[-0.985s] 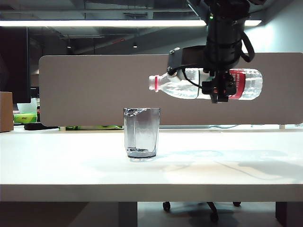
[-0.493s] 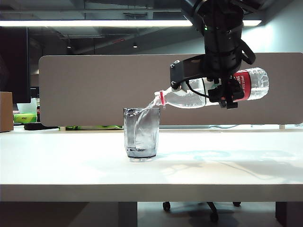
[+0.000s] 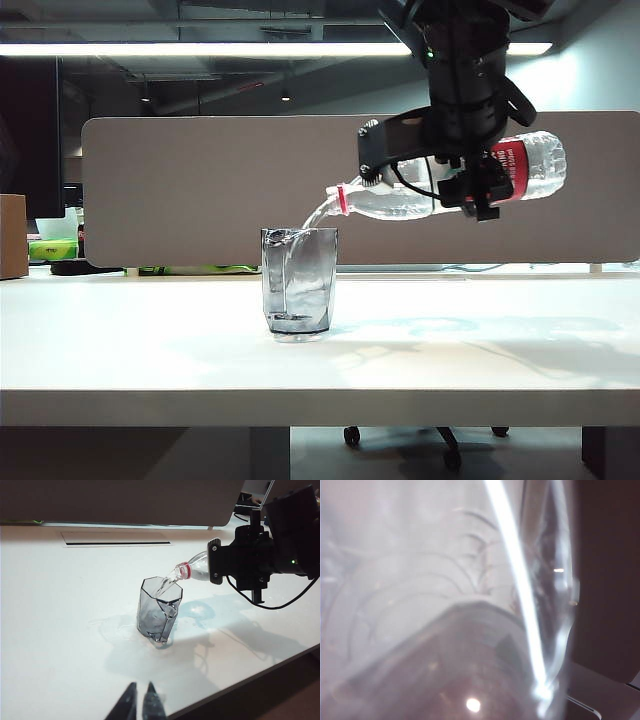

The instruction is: Pick up the mineral water bottle on the table and pour water into the mug until it's half full.

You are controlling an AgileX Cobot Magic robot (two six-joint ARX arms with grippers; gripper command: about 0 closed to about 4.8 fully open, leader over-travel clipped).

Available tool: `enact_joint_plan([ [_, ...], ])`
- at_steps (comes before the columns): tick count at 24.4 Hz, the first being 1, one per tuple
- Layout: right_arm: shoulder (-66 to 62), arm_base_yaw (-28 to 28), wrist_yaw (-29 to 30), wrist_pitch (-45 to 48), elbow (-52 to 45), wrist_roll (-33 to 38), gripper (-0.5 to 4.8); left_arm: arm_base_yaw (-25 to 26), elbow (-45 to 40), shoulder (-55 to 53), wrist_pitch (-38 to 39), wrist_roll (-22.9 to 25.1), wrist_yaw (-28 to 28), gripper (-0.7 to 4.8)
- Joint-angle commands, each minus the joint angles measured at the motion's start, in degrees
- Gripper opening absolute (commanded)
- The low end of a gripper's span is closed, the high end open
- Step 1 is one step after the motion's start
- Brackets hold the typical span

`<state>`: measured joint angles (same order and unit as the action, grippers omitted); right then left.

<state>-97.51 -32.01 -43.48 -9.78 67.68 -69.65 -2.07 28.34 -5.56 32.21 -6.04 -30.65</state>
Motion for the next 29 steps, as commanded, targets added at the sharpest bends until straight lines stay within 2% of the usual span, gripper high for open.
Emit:
enact_joint_plan([
  [1,0.5,-0.72,-0.52,2.29,0.48,-0.92,2.71,-0.07,0.02,-0.04,-0.55,0.04,-0.13,0.21],
  [11,0.5,-1.49,-0.55,3.21,0.5,-0.77,2.69,-0.07,0.02,-0.04,-0.55,0.04,-0.17,0.21],
  [15,0.5,-1.49,1.44,3.58,0.42,4.81,2.69,-0.07,0.02,-0.04,-0.55,0.04,-0.17,0.21],
  [25,0.52,-1.25,11.5,3.82,-1.9,32.85,2.69,-0.07,0.02,-0.04,-0.55,0.04,-0.17,0.21],
  [28,0.5,0.17,18.43,10.49,-7.04,45.37,2.68,-0.07,0.02,-0.04,-0.55,0.04,-0.17,0.22],
  [29,0.5,1.05,20.48,15.47,-9.79,49.68,2.63,-0.07,0.02,-0.02,-0.52,0.04,-0.17,0.22],
])
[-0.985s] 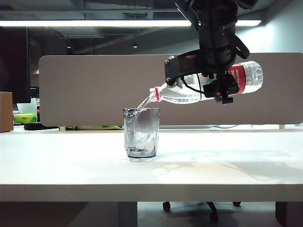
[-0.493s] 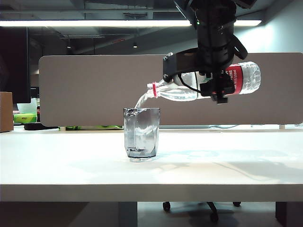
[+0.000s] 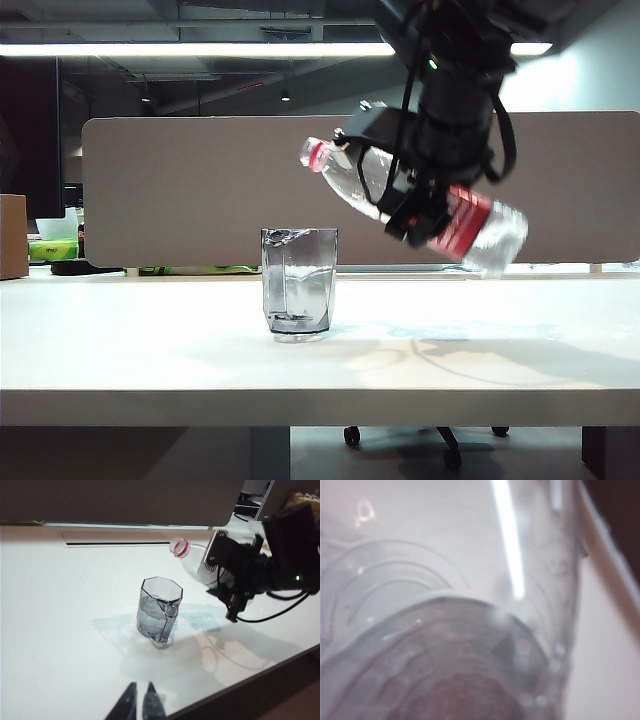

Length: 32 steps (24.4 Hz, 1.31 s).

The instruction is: Pick up the mineral water bottle on the table and pour water into the mug until it's half full.

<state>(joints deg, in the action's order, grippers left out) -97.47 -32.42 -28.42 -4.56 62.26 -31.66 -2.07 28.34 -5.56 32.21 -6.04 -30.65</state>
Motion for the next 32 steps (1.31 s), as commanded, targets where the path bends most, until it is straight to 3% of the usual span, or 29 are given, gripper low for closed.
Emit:
enact_joint_plan([
  [1,0.46,2.01,7.19,13.66,-6.14,14.32,2.63,-0.07,0.02,-0.02,-0.55,0.04,-0.17,0.21],
  [6,0.46,4.74,14.36,35.54,-15.67,24.61,2.6,-0.07,0.02,-0.04,-0.55,0.04,-0.17,0.22],
  [7,0.44,5.6,15.8,44.92,-19.15,27.93,2.59,-0.07,0.02,-0.02,-0.55,0.04,-0.17,0.22],
  [11,-1.86,7.15,17.55,59.49,-22.77,34.84,2.5,-0.07,0.02,-0.04,-0.55,0.04,-0.17,0.22],
  [15,-7.41,7.8,18.51,67.87,-22.77,35.15,2.5,-0.07,0.02,-0.04,-0.55,0.04,-0.17,0.22],
  [20,-12.96,7.8,18.56,71.82,-22.8,35.12,2.52,-0.07,0.02,-0.04,-0.55,0.04,-0.17,0.22],
  [22,-13.97,7.78,18.53,71.87,-22.8,35.12,2.78,-0.07,0.02,-0.04,-0.55,0.04,-0.15,0.21],
  [25,-14.27,7.74,18.53,70.73,-22.82,35.12,4.79,-0.07,0.02,-0.04,-0.55,0.04,-0.2,0.21],
  [32,-9.11,7.67,18.01,70.82,-28.3,34.8,4.79,-0.07,0.02,-0.04,-0.55,0.04,-0.15,0.22],
])
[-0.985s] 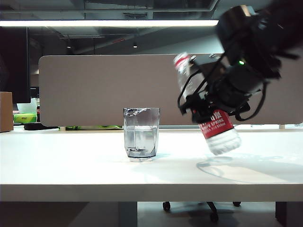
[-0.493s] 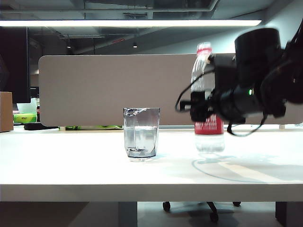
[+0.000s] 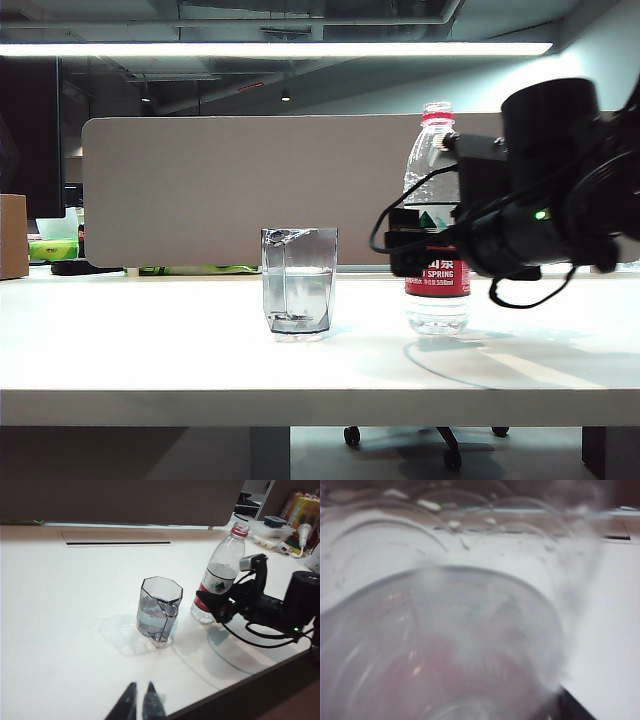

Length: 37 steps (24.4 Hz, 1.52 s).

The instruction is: Pick up the mineral water bottle on the table and pour water into the mug until it's half full.

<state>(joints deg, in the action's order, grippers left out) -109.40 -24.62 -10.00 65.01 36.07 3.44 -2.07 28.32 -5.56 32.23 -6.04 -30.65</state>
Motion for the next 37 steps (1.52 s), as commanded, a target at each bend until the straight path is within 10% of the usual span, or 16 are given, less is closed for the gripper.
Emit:
enact_joint_plan([
  [1,4.61,-0.13,-0.42,1.2,-3.82,-0.31,4.79,-0.07,0.04,-0.04,-0.55,0.04,-0.17,0.21],
  [5,15.47,-0.13,-0.37,0.31,-13.57,-0.74,4.7,-0.07,0.04,-0.02,-0.57,0.04,-0.17,0.22],
  [10,29.46,-0.09,-0.55,-6.67,-23.15,-4.04,1.67,-0.07,0.04,-0.02,-0.55,0.04,-0.17,0.22],
  [16,45.24,-0.09,-0.31,-16.61,-28.87,-4.94,-0.1,-0.09,0.04,0.0,-0.55,0.04,-0.22,0.22],
  [25,68.54,1.31,-0.26,-35.56,-30.23,-3.45,-0.07,-0.04,0.04,0.02,-0.57,0.04,-0.11,0.21],
  [37,90.92,17.97,12.85,-60.11,-30.47,-3.39,-0.07,-0.07,0.04,0.04,-0.55,0.04,-0.2,0.21],
])
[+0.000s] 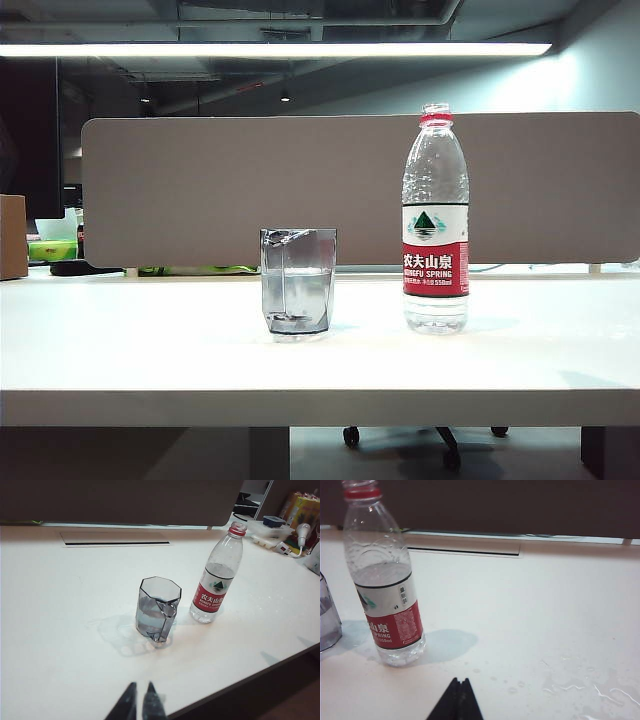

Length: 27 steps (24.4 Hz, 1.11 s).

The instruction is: Pick up the mineral water bottle on the table and pour water into the mug until it's half full.

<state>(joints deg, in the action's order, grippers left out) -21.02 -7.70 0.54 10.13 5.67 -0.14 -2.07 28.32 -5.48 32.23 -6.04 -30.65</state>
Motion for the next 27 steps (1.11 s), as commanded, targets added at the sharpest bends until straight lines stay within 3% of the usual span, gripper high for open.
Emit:
enact_joint_plan([
  [1,3.63,1.42,2.54,-6.97,-0.09,0.2,-0.07,-0.07,0.04,-0.07,-0.57,0.04,-0.2,0.22],
  [12,13.9,4.83,3.43,-12.5,-5.44,0.17,-0.07,-0.07,0.04,-0.04,-0.57,0.04,-0.2,0.21],
  [17,17.11,4.87,-0.46,-16.48,-5.6,0.15,-0.07,-0.07,0.04,-0.07,-0.55,0.04,-0.2,0.22],
  [27,21.03,4.85,-0.46,-15.96,-5.57,0.15,-0.07,-0.07,0.04,-0.04,-0.59,0.04,-0.17,0.22],
])
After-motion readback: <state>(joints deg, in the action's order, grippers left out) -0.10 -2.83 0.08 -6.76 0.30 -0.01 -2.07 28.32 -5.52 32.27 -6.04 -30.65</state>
